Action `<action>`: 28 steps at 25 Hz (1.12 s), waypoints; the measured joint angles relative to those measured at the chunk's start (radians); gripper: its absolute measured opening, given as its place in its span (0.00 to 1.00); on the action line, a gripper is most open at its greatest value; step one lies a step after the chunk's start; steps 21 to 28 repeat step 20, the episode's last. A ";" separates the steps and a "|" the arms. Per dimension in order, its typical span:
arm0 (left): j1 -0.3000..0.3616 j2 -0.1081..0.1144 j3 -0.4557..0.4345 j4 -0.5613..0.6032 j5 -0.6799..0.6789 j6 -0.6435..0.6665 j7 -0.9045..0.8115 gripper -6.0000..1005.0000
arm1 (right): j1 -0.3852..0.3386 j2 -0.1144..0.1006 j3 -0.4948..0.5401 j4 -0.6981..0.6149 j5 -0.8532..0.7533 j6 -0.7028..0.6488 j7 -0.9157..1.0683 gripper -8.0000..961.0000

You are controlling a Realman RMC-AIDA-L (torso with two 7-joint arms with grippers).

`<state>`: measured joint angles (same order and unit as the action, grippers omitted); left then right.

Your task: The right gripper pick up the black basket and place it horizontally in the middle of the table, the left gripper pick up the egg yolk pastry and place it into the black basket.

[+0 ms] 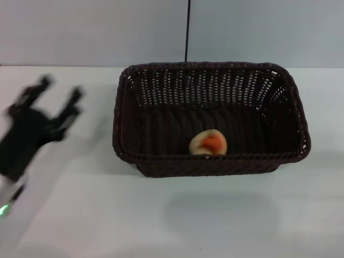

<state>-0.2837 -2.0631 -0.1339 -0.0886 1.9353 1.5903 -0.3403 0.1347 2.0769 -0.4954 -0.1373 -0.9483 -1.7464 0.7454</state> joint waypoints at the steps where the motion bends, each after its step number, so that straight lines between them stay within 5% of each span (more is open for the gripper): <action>1: 0.029 0.001 -0.031 0.002 0.000 0.007 0.000 0.61 | 0.004 0.000 0.013 0.009 0.000 0.010 0.000 0.80; 8: 0.164 -0.004 -0.152 -0.011 0.000 0.052 0.001 0.74 | 0.044 0.003 0.096 0.061 0.000 0.044 0.000 0.80; 12: 0.173 -0.006 -0.154 -0.009 0.001 0.050 0.009 0.82 | 0.059 0.003 0.107 0.090 0.001 0.057 -0.048 0.80; 28: 0.177 -0.006 -0.154 -0.010 0.001 0.031 0.012 0.81 | 0.094 0.003 0.122 0.152 -0.004 0.061 -0.189 0.80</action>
